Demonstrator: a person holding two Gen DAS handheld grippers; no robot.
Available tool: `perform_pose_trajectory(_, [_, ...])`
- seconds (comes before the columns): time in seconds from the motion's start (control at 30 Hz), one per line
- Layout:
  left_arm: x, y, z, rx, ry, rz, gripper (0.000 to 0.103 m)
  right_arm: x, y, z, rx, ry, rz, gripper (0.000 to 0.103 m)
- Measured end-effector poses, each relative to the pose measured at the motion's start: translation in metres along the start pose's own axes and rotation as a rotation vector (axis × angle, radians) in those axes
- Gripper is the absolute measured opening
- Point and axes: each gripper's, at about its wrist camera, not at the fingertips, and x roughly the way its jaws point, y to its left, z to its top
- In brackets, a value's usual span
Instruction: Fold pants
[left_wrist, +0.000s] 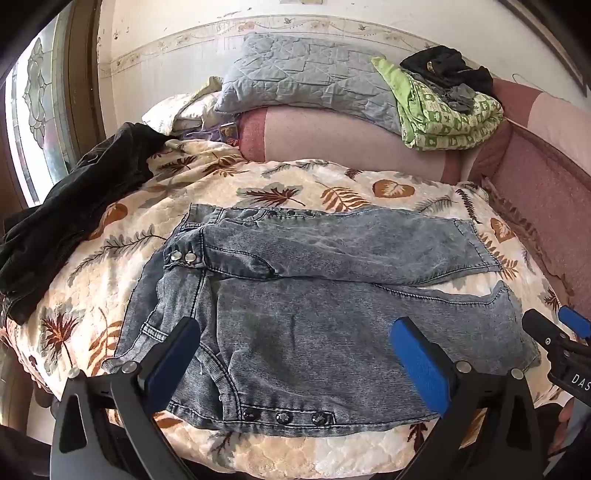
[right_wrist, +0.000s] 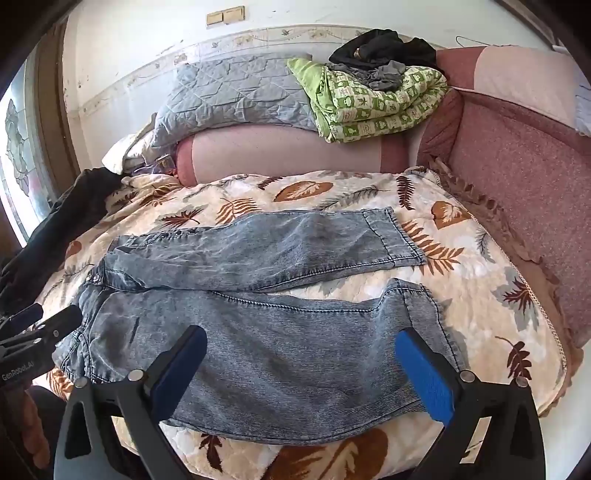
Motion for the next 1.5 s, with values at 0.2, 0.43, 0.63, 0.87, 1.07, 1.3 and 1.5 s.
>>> perform_pose_trajectory(0.2, [-0.002, 0.0, 0.0, 0.002, -0.002, 0.0, 0.103, 0.0, -0.003, -0.001, 0.004, 0.001, 0.002, 0.103])
perform_pose_trajectory(0.43, [0.002, 0.007, -0.004, -0.012, 0.016, 0.009, 0.103, -0.004, -0.005, 0.001, 0.002, -0.003, -0.005, 0.103])
perform_pose_trajectory(0.63, [0.002, 0.007, -0.004, -0.011, 0.009, 0.016, 0.103, -0.008, -0.007, 0.004, 0.01, -0.014, -0.01, 0.103])
perform_pose_trajectory(0.87, [0.001, 0.008, -0.006, -0.01, 0.011, 0.018, 0.103, -0.011, -0.005, 0.004, 0.013, -0.016, -0.002, 0.103])
perform_pose_trajectory(1.07, [-0.001, 0.009, -0.006, -0.011, 0.007, 0.017, 0.103, -0.011, -0.004, 0.004, 0.014, -0.017, 0.0, 0.103])
perform_pose_trajectory(1.3, [0.0, 0.009, -0.006, -0.011, 0.012, 0.017, 0.103, -0.011, -0.004, 0.004, 0.016, -0.014, -0.001, 0.103])
perform_pose_trajectory(1.5, [0.001, 0.01, -0.006, -0.013, 0.015, 0.019, 0.103, -0.01, -0.005, 0.005, 0.015, -0.013, 0.0, 0.103])
